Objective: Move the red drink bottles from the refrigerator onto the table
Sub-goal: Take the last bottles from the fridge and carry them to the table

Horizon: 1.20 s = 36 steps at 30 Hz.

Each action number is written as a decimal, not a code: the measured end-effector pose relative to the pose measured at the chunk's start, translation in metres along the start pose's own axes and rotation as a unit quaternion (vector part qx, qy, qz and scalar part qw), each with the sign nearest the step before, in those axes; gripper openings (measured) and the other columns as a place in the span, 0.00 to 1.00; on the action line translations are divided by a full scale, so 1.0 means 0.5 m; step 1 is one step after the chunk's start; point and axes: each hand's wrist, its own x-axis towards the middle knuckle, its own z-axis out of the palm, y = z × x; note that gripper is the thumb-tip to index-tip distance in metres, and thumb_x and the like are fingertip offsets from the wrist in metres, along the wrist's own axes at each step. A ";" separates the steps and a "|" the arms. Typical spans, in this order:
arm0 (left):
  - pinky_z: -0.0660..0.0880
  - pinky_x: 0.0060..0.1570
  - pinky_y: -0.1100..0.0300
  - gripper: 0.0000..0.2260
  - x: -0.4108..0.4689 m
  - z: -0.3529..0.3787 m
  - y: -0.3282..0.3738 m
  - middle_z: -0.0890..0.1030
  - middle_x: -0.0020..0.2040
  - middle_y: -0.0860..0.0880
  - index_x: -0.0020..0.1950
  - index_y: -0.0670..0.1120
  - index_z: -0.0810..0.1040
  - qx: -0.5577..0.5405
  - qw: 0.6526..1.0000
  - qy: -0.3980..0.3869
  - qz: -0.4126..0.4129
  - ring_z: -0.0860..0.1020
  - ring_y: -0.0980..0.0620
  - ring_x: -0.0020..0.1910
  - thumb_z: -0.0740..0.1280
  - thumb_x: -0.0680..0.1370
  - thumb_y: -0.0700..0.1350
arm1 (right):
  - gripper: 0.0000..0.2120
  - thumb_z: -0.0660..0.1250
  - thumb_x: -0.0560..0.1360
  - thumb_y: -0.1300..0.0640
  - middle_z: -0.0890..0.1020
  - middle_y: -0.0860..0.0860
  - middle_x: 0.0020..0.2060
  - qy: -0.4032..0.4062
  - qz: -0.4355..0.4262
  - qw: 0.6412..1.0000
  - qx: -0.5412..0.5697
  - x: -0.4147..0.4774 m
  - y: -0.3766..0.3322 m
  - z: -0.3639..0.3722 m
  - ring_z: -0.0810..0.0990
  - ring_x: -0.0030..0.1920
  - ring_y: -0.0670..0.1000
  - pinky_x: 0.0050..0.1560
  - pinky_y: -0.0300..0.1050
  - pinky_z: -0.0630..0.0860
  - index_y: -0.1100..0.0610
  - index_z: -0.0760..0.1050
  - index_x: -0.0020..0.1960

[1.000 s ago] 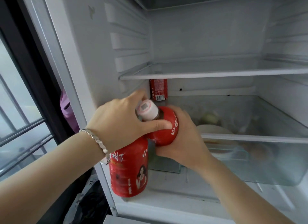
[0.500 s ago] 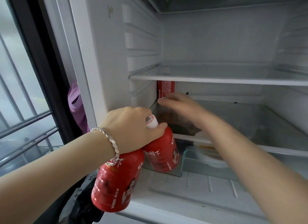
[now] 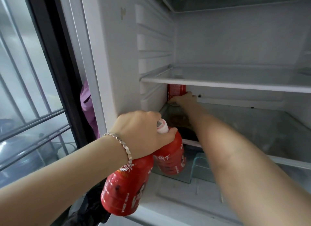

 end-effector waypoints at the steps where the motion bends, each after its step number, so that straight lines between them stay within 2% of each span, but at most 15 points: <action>1: 0.75 0.42 0.60 0.21 0.000 0.002 -0.001 0.76 0.36 0.54 0.36 0.52 0.66 -0.004 1.000 0.003 -0.002 0.77 0.52 0.38 0.54 0.72 0.70 | 0.48 0.78 0.62 0.50 0.64 0.58 0.69 -0.001 -0.005 0.999 0.033 0.005 0.001 0.002 0.66 0.69 0.58 0.68 0.52 0.67 0.63 0.55 0.73; 4: 0.74 0.40 0.60 0.22 -0.002 0.005 0.001 0.75 0.35 0.54 0.33 0.51 0.64 -0.007 1.000 0.013 -0.005 0.77 0.53 0.37 0.54 0.71 0.70 | 0.48 0.81 0.60 0.55 0.68 0.58 0.66 0.025 -0.038 0.991 0.125 0.014 0.010 0.013 0.69 0.68 0.56 0.69 0.52 0.68 0.64 0.56 0.70; 6: 0.72 0.40 0.61 0.22 -0.003 0.006 0.002 0.74 0.34 0.54 0.34 0.52 0.64 -0.004 1.000 0.013 -0.001 0.76 0.53 0.37 0.54 0.72 0.70 | 0.51 0.81 0.59 0.51 0.66 0.58 0.68 0.041 -0.053 0.990 0.128 0.013 0.013 0.017 0.67 0.69 0.57 0.70 0.52 0.65 0.61 0.55 0.72; 8: 0.74 0.41 0.60 0.21 -0.006 0.006 0.001 0.76 0.35 0.54 0.36 0.52 0.66 -0.001 1.000 0.010 0.002 0.77 0.53 0.38 0.54 0.72 0.70 | 0.50 0.80 0.59 0.47 0.67 0.57 0.69 0.019 -0.064 0.994 0.084 0.004 0.010 0.018 0.68 0.69 0.57 0.69 0.55 0.67 0.57 0.58 0.73; 10: 0.76 0.43 0.59 0.21 -0.010 0.010 -0.001 0.78 0.37 0.54 0.38 0.52 0.67 0.005 1.000 0.015 0.009 0.79 0.52 0.39 0.54 0.72 0.70 | 0.46 0.80 0.60 0.49 0.71 0.57 0.66 -0.018 -0.071 0.993 0.088 -0.019 0.005 0.012 0.72 0.65 0.56 0.63 0.52 0.72 0.56 0.62 0.71; 11: 0.76 0.43 0.59 0.21 -0.013 0.012 -0.001 0.77 0.37 0.54 0.37 0.52 0.67 0.009 1.000 0.024 0.015 0.79 0.52 0.39 0.54 0.71 0.70 | 0.44 0.80 0.60 0.52 0.73 0.56 0.65 -0.040 -0.068 0.991 0.111 -0.037 0.004 0.007 0.73 0.63 0.55 0.56 0.50 0.75 0.57 0.63 0.70; 14: 0.72 0.38 0.62 0.22 -0.027 0.014 -0.005 0.74 0.32 0.55 0.32 0.52 0.63 -0.004 0.999 0.035 0.025 0.76 0.55 0.35 0.55 0.71 0.69 | 0.42 0.80 0.61 0.57 0.76 0.53 0.60 -0.097 -0.078 0.984 0.125 -0.127 0.007 -0.017 0.75 0.55 0.51 0.39 0.40 0.72 0.56 0.64 0.69; 17: 0.76 0.41 0.60 0.21 -0.038 0.015 -0.005 0.79 0.37 0.54 0.38 0.51 0.70 -0.034 0.999 0.011 0.018 0.79 0.53 0.38 0.55 0.72 0.69 | 0.38 0.80 0.60 0.57 0.78 0.48 0.54 -0.087 -0.099 0.984 0.120 -0.225 0.034 -0.048 0.77 0.52 0.48 0.43 0.39 0.72 0.54 0.67 0.65; 20: 0.74 0.40 0.61 0.22 -0.044 0.024 -0.004 0.80 0.39 0.53 0.41 0.50 0.73 -0.035 0.999 0.006 0.021 0.79 0.52 0.40 0.56 0.72 0.68 | 0.33 0.80 0.61 0.55 0.75 0.42 0.46 -0.058 -0.115 0.984 0.125 -0.307 0.060 -0.077 0.74 0.43 0.39 0.40 0.34 0.69 0.49 0.66 0.60; 24: 0.68 0.35 0.64 0.21 -0.044 0.029 -0.006 0.78 0.37 0.54 0.40 0.52 0.71 -0.026 0.999 -0.002 0.036 0.76 0.54 0.37 0.55 0.73 0.69 | 0.37 0.80 0.61 0.51 0.79 0.47 0.54 -0.015 -0.110 0.983 0.145 -0.344 0.076 -0.103 0.79 0.52 0.47 0.50 0.42 0.73 0.52 0.69 0.66; 26: 0.67 0.32 0.65 0.20 -0.044 0.029 -0.007 0.78 0.37 0.55 0.41 0.53 0.71 -0.024 0.999 -0.004 0.041 0.75 0.55 0.36 0.55 0.73 0.69 | 0.37 0.79 0.61 0.50 0.79 0.48 0.56 -0.020 -0.103 0.985 0.135 -0.352 0.072 -0.113 0.78 0.52 0.47 0.48 0.41 0.72 0.51 0.68 0.67; 28: 0.68 0.34 0.64 0.21 -0.044 0.030 -0.006 0.79 0.39 0.55 0.42 0.52 0.72 -0.021 0.999 0.002 0.042 0.77 0.55 0.37 0.55 0.72 0.69 | 0.36 0.78 0.62 0.48 0.78 0.47 0.54 -0.035 -0.095 0.984 0.144 -0.353 0.067 -0.118 0.77 0.50 0.47 0.45 0.41 0.70 0.51 0.68 0.66; 31: 0.68 0.33 0.65 0.21 -0.042 0.030 -0.005 0.79 0.38 0.55 0.41 0.52 0.72 -0.027 0.999 0.004 0.038 0.76 0.55 0.37 0.55 0.72 0.69 | 0.26 0.75 0.66 0.47 0.77 0.45 0.44 -0.041 -0.062 0.977 0.198 -0.351 0.041 -0.126 0.76 0.42 0.46 0.37 0.40 0.70 0.51 0.68 0.58; 33: 0.65 0.31 0.67 0.20 -0.041 0.029 -0.004 0.76 0.36 0.56 0.40 0.52 0.71 -0.032 0.999 0.003 0.037 0.74 0.56 0.36 0.55 0.72 0.69 | 0.25 0.73 0.68 0.47 0.74 0.44 0.41 -0.010 -0.065 0.968 0.242 -0.342 0.022 -0.135 0.74 0.39 0.44 0.33 0.40 0.69 0.50 0.66 0.60; 36: 0.63 0.29 0.68 0.20 -0.038 0.029 -0.004 0.74 0.34 0.57 0.40 0.53 0.70 -0.032 0.999 0.005 0.038 0.73 0.56 0.35 0.55 0.72 0.69 | 0.24 0.71 0.71 0.47 0.76 0.45 0.43 0.044 -0.091 0.959 0.266 -0.328 -0.001 -0.149 0.76 0.39 0.43 0.33 0.38 0.70 0.49 0.69 0.64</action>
